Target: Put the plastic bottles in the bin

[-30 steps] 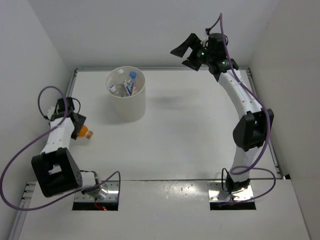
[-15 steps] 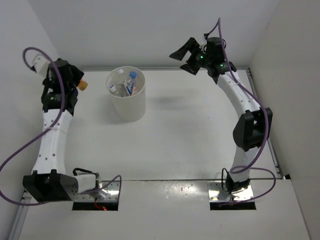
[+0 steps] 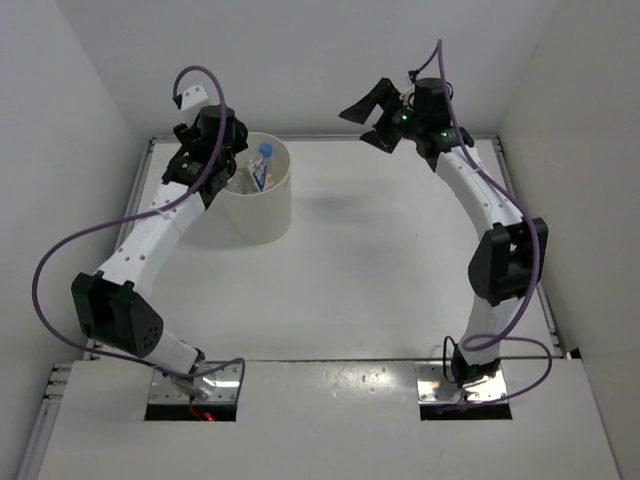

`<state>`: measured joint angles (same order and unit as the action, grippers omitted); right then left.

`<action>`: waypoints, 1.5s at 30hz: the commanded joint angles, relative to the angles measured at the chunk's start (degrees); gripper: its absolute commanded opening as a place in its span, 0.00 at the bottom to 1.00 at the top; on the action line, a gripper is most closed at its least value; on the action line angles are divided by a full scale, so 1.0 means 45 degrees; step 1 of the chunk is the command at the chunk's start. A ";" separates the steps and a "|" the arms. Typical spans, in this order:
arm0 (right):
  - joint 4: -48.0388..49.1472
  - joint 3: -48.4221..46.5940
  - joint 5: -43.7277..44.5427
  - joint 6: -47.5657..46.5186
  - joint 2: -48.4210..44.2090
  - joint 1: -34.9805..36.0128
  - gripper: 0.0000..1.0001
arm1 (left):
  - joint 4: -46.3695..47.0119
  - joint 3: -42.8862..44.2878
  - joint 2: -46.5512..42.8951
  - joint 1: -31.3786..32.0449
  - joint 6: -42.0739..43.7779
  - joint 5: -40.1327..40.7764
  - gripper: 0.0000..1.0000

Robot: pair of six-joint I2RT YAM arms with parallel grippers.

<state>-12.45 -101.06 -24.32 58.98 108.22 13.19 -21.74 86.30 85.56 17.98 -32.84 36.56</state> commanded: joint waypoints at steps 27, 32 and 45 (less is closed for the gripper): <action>0.0618 -0.0044 -0.0300 0.0155 -0.0476 -0.0060 0.99 | 0.0553 0.0509 -0.1277 0.0321 0.1145 0.2810 1.00; 0.0618 -0.0043 -0.0300 0.0155 -0.0476 -0.0060 0.99 | 0.0670 -0.1355 -0.3208 -0.0614 0.0270 0.4667 1.00; 0.2199 0.1576 -0.0827 0.1385 -0.0476 -0.0060 1.00 | 0.0690 -0.8670 -0.8857 -0.2626 0.0089 0.4534 1.00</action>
<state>-6.02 -95.64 -26.61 63.68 107.50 13.19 -20.01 47.66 47.11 7.49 -33.67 56.99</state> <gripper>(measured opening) 0.995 1.000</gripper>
